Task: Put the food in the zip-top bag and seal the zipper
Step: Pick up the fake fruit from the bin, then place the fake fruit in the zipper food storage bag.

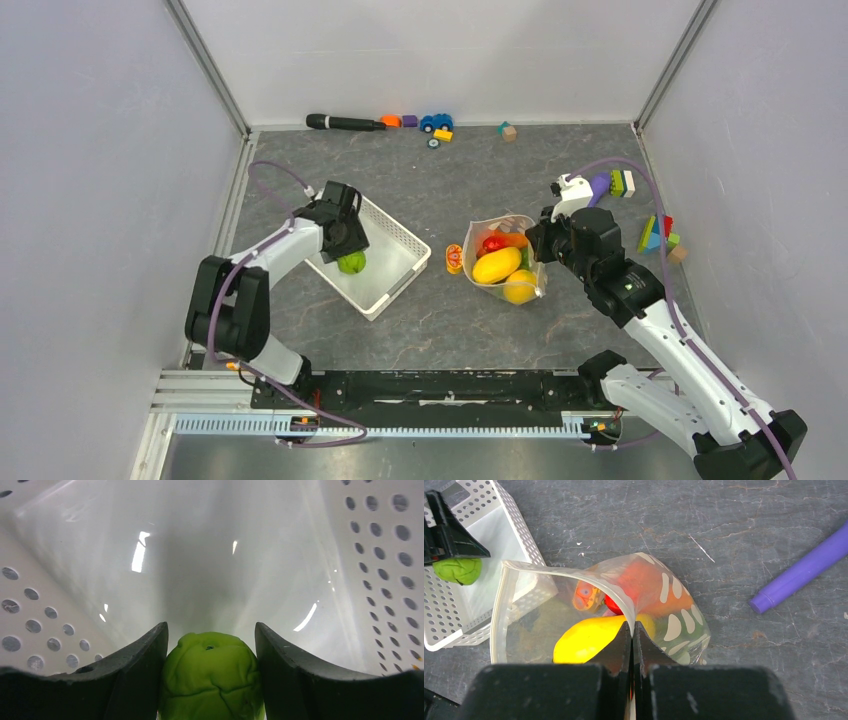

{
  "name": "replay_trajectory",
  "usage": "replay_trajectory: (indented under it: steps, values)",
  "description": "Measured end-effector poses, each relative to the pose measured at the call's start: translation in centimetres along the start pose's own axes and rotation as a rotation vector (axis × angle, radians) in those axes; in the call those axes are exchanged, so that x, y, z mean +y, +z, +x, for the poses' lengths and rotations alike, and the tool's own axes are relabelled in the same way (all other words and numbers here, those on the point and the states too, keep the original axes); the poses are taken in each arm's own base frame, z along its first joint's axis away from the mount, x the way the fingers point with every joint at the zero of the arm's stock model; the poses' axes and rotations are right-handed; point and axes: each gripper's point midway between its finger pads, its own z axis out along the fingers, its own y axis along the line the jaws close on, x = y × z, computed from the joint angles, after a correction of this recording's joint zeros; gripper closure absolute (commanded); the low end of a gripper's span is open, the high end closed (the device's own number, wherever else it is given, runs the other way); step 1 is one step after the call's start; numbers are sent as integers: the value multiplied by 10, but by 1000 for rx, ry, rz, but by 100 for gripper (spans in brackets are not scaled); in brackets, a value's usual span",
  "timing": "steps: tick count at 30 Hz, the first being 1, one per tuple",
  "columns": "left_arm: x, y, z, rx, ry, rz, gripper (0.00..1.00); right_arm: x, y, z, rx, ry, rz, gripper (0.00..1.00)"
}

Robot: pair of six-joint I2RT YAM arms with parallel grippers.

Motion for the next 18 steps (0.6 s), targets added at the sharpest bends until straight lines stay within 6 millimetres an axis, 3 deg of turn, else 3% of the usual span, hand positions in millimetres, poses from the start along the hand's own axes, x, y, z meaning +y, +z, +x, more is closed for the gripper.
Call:
replay_trajectory:
  steps: [9, 18]
  values:
    - [-14, -55, -33, -158, -35, 127, 68, -1, 0, 0, -2, 0, 5, 100]
    - [-34, -108, -49, -276, -41, 283, 68, -2, 0, 1, -1, 0, 6, 100]
